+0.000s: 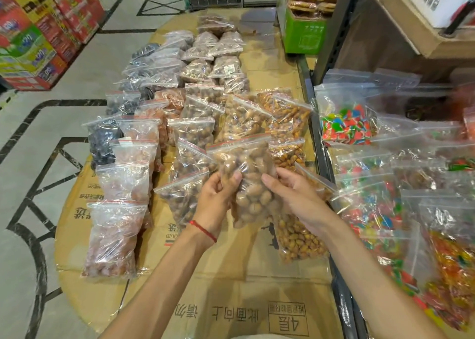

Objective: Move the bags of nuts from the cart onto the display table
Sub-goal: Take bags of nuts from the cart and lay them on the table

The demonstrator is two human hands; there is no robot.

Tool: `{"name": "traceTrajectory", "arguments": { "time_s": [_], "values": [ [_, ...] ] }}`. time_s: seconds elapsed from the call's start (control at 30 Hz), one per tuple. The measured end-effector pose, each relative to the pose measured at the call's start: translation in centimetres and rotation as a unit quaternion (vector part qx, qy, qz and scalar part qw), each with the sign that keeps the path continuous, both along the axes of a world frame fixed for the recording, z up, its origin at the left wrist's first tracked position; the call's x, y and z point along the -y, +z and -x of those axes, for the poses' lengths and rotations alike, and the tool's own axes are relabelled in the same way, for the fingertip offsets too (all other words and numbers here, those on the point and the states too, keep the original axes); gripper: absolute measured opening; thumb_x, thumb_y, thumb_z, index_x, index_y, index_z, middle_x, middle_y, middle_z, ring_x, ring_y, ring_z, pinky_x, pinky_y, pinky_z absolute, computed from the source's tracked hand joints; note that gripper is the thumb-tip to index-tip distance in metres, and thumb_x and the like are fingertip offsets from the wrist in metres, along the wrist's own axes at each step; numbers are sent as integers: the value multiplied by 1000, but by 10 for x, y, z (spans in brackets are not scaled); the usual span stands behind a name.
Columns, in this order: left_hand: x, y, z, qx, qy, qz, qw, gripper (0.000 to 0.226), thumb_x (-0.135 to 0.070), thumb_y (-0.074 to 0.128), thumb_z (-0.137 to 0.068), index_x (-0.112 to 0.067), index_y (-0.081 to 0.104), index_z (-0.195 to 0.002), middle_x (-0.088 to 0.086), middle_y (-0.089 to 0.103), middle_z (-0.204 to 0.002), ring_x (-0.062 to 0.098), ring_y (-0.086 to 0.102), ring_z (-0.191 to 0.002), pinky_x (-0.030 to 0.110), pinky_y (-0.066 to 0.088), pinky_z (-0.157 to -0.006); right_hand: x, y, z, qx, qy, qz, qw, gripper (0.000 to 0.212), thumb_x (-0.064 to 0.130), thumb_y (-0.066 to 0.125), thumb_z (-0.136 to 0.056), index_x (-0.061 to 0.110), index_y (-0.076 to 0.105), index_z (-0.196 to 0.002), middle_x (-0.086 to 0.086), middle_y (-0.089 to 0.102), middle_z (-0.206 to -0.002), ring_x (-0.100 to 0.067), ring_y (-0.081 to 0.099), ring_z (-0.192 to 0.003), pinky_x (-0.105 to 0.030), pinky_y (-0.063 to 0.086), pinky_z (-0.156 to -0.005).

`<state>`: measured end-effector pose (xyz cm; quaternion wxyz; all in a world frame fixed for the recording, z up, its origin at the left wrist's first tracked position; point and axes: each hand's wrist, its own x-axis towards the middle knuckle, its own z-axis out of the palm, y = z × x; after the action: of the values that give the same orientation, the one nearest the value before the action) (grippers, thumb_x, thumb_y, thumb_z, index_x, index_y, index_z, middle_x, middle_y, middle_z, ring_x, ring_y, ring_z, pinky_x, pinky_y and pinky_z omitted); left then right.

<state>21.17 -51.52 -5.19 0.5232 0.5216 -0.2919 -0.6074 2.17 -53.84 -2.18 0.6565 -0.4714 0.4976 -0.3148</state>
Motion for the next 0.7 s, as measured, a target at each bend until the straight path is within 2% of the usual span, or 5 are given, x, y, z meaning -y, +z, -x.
{"name": "traceTrajectory", "arguments": {
  "time_s": [0.13,0.27,0.37,0.47,0.7],
  "values": [
    [29,-8,2,33,42,-14,998,26,-25,74,-94,-10,64,-113,6,75,-88,13,72,-71,30,59,-64,18,-10,-17,-32,-30,33,998,26,30,60,-108,23,70,-131,1,81,-116,-18,77,-106,-35,63,-87],
    [65,-22,10,10,98,-70,993,55,-23,71,-98,-13,42,-143,14,68,-103,27,66,-91,48,56,-83,48,-28,-31,-99,-21,48,994,34,37,57,-109,28,60,-142,3,77,-124,-17,73,-115,-43,59,-100],
    [87,-35,10,13,104,-83,991,52,-25,68,-100,-8,42,-142,18,69,-108,28,66,-76,44,57,-68,77,-46,-36,-173,11,70,982,50,51,57,-103,24,58,-145,-5,61,-142,-23,60,-132,-50,48,-114],
    [102,-48,9,18,95,-104,990,51,-22,66,-101,-16,37,-143,15,69,-116,33,69,-86,39,56,-68,98,-57,-38,-197,18,63,978,33,37,60,-105,17,67,-130,-14,68,-130,-34,69,-118,-55,57,-104],
    [110,-70,6,110,79,-138,981,21,-16,54,-102,-28,52,-120,19,73,-103,31,72,-82,37,56,-65,107,-91,-49,-208,47,84,973,42,20,61,-100,34,63,-139,7,65,-141,-13,59,-134,-47,46,-118]
  ]
}}
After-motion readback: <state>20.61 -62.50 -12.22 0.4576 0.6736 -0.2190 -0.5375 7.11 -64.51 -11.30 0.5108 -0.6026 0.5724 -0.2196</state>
